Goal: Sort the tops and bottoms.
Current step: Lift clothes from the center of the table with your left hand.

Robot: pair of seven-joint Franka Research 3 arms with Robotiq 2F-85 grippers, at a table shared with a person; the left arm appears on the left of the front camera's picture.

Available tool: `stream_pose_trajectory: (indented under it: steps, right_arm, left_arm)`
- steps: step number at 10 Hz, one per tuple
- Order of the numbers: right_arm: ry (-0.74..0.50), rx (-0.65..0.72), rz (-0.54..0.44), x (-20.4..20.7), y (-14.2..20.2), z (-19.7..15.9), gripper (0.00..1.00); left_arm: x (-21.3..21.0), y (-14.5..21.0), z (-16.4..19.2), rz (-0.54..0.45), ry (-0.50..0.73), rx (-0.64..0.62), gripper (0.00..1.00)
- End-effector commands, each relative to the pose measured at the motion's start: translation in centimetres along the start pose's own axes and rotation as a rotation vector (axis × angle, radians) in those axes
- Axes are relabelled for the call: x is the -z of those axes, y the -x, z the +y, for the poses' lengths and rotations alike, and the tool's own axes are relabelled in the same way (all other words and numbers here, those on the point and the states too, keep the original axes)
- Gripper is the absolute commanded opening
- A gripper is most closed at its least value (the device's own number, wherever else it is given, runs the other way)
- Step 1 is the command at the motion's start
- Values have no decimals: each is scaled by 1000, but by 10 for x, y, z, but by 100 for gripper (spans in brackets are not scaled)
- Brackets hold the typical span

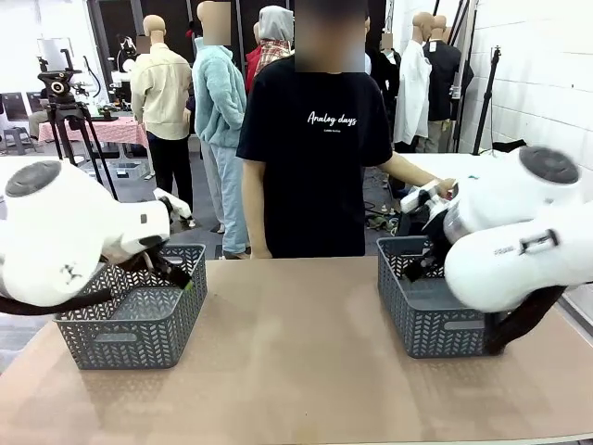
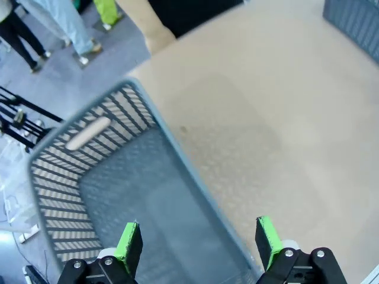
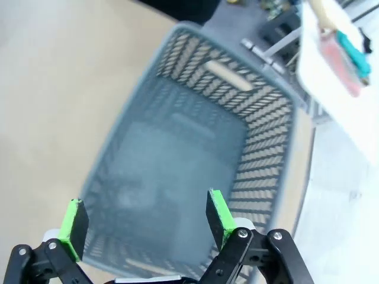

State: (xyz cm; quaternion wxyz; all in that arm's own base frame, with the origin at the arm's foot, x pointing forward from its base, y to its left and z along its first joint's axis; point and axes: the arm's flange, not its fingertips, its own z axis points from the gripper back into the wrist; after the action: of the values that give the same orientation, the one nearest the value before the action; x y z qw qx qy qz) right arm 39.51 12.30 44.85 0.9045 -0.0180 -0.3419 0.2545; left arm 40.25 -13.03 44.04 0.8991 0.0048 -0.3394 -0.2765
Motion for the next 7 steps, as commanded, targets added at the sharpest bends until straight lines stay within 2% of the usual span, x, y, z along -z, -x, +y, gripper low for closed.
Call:
stream_pose_trajectory:
  steps: [1,2,3,7]
  right_arm:
    - [-24,41,-17,-44,51,9,100]
    - [-108,41,-82,-54,54,-1,100]
    - [-141,66,-107,-58,53,-9,100]
    - [-214,103,-98,-71,87,-39,100]
  left_arm:
    - [-39,16,12,-15,1,-15,100]
    - [-52,19,23,-38,-1,-37,100]
    - [-62,22,32,-43,80,-57,100]
    - [-88,38,63,-7,143,-110,100]
